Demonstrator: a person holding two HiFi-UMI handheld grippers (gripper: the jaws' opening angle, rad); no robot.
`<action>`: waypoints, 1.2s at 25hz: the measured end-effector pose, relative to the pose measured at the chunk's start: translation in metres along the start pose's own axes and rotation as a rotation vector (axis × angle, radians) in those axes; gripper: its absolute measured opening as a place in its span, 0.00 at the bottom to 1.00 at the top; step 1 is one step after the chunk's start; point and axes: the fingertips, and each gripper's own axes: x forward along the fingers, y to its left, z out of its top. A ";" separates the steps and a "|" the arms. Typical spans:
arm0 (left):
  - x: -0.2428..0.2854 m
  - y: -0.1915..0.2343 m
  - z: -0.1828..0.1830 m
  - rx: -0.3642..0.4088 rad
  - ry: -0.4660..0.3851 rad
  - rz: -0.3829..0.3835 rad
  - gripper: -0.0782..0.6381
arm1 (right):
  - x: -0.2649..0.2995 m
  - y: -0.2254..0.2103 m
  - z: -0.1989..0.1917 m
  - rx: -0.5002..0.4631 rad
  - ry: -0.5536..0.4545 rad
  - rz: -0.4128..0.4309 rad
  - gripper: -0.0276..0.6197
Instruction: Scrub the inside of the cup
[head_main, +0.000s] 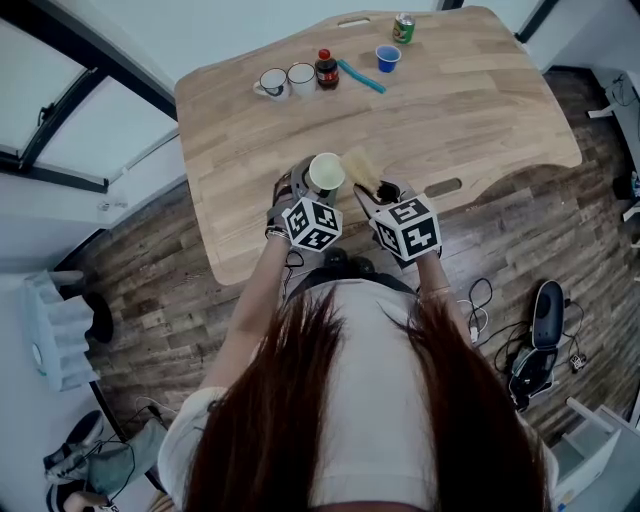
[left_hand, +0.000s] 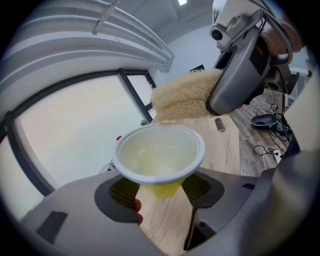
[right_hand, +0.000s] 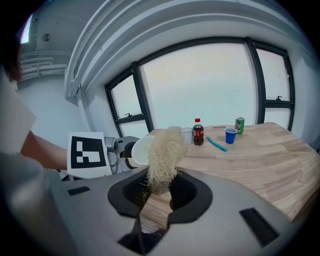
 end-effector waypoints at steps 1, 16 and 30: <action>0.000 0.000 0.001 0.008 0.000 0.002 0.48 | 0.000 0.002 0.000 -0.006 0.002 0.006 0.19; 0.001 0.002 0.012 0.176 0.017 0.028 0.48 | 0.001 0.020 -0.005 -0.092 0.071 0.052 0.19; 0.007 0.000 0.018 0.358 0.014 0.045 0.48 | 0.011 0.026 -0.011 -0.136 0.158 0.090 0.19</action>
